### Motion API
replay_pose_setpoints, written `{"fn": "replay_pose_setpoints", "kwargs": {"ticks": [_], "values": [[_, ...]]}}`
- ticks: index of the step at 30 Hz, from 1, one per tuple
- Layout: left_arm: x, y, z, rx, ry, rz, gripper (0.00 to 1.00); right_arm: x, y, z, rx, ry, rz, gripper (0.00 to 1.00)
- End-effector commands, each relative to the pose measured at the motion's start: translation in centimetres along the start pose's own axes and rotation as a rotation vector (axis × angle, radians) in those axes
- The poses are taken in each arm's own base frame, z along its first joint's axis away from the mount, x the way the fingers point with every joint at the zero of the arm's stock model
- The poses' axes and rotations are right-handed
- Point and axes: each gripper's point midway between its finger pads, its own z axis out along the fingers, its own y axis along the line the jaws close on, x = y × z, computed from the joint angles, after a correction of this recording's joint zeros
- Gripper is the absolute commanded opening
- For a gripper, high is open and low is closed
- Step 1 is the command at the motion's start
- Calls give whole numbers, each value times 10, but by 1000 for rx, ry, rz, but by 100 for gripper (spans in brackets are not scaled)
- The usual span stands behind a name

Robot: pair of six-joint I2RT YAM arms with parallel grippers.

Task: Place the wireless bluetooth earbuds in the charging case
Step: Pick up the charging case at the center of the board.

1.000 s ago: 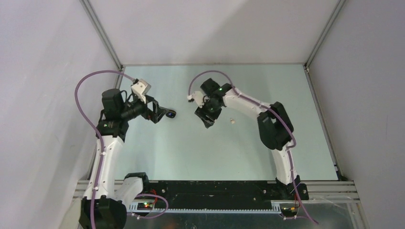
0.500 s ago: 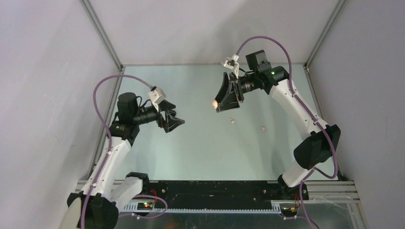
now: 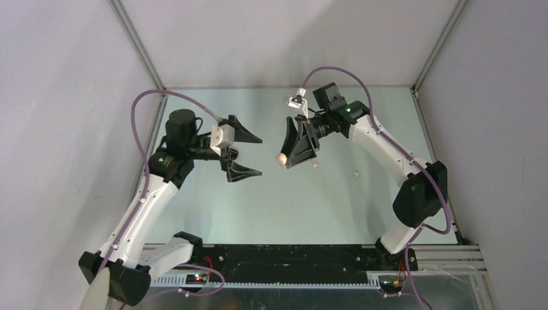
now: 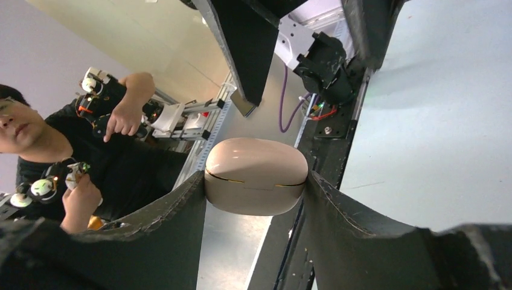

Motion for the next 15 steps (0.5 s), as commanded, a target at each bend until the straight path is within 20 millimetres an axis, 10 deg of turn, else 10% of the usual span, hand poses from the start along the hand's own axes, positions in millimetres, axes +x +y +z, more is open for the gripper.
{"fn": "replay_pose_setpoints", "kwargs": {"ticks": [1,15], "values": [[1,-20,8,104,-5,52,99,-2,28,8,-203,-13,14,51],[16,-48,23,223,2,17,96,12,26,38,-284,66,69,51]]}}
